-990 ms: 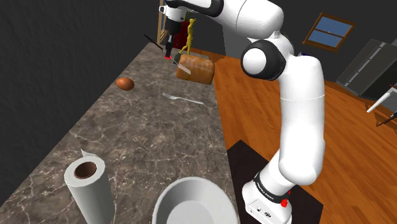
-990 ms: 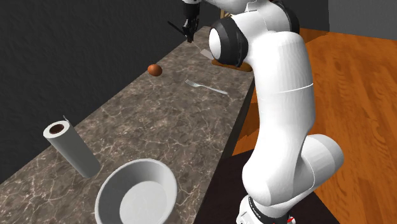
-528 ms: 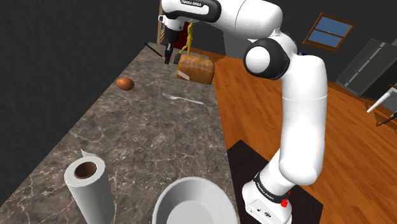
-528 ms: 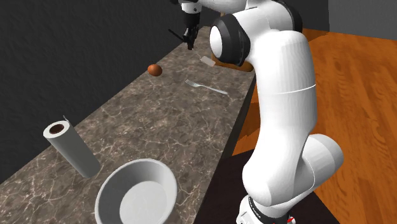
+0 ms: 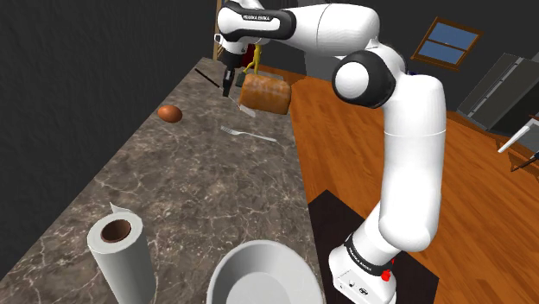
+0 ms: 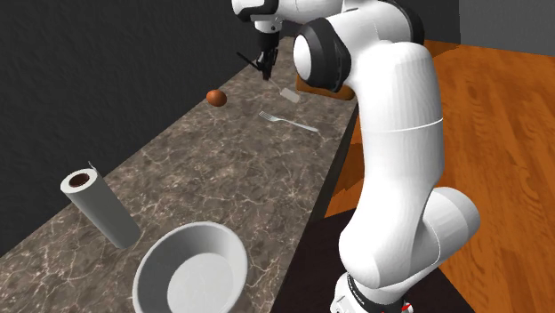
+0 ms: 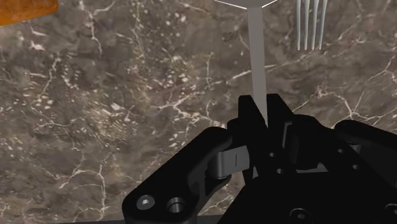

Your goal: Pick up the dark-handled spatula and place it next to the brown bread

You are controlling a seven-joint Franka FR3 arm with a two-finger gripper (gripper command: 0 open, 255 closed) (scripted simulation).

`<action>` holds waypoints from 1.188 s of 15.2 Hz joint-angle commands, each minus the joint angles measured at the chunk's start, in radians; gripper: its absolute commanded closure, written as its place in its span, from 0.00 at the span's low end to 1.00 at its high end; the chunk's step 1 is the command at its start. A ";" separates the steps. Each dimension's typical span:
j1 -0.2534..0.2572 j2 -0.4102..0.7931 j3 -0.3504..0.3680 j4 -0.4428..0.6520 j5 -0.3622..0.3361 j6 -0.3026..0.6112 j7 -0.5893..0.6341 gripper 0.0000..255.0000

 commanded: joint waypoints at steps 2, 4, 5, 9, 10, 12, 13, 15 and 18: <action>0.001 0.004 0.001 -0.034 0.001 0.039 -0.002 1.00; 0.002 0.007 0.001 -0.057 0.002 0.064 -0.004 1.00; 0.002 0.009 0.001 -0.067 0.003 0.077 -0.005 1.00; 0.003 0.018 0.002 -0.106 0.005 0.125 -0.008 1.00; 0.003 0.021 0.003 -0.115 0.005 0.137 -0.009 1.00; 0.003 0.028 0.003 -0.132 0.007 0.160 -0.011 1.00; 0.003 0.031 0.004 -0.140 0.007 0.171 -0.012 1.00; 0.003 0.039 0.004 -0.155 0.009 0.194 -0.013 1.00; 0.003 0.052 0.005 -0.175 0.011 0.227 -0.016 1.00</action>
